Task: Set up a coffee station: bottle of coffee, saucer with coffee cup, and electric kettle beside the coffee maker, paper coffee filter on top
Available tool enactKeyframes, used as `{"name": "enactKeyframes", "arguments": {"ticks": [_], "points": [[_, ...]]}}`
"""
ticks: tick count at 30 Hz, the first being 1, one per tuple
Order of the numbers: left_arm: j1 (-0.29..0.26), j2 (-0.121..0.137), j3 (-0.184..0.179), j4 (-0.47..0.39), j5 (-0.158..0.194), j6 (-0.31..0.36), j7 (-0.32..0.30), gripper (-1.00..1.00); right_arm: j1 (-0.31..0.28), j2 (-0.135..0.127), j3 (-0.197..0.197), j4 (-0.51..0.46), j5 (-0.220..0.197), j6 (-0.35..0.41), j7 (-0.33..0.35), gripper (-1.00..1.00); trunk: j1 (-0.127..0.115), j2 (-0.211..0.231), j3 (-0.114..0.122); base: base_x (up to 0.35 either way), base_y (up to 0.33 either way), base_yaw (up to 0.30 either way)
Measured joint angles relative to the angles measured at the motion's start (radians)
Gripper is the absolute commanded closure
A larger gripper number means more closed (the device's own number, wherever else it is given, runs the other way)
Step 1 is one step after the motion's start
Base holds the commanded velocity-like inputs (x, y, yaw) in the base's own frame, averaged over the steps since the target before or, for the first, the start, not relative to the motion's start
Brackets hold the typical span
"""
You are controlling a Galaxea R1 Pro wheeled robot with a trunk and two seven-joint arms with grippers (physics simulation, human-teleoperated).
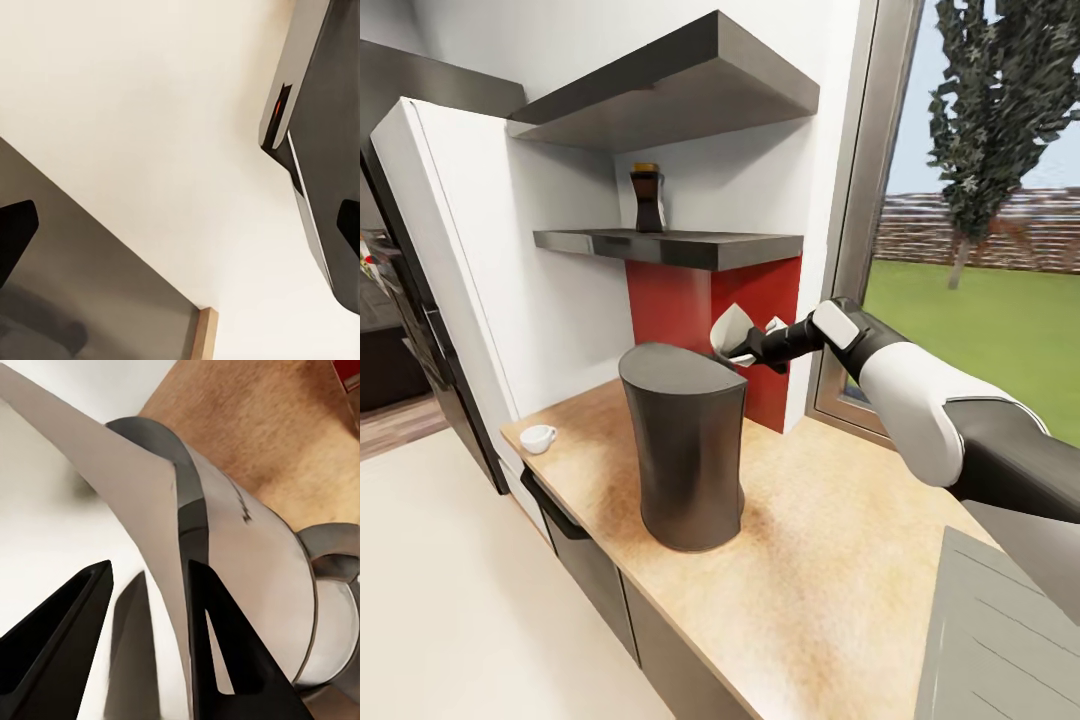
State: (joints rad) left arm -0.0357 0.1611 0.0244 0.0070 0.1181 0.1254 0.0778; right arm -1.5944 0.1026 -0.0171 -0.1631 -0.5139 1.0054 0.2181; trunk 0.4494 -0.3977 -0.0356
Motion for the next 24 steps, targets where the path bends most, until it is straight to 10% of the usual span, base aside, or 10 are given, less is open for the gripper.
{"name": "enactKeyframes", "arguments": {"ticks": [24], "points": [[0.0, 0.0, 0.001, 0.0, 0.0, 0.0, 0.0, -1.0, -0.001, -0.002, -0.018, 0.036, -0.026, 0.002, 0.003, 1.0, 0.0, 0.0, 0.0, 0.0, 0.0, 0.0]]}}
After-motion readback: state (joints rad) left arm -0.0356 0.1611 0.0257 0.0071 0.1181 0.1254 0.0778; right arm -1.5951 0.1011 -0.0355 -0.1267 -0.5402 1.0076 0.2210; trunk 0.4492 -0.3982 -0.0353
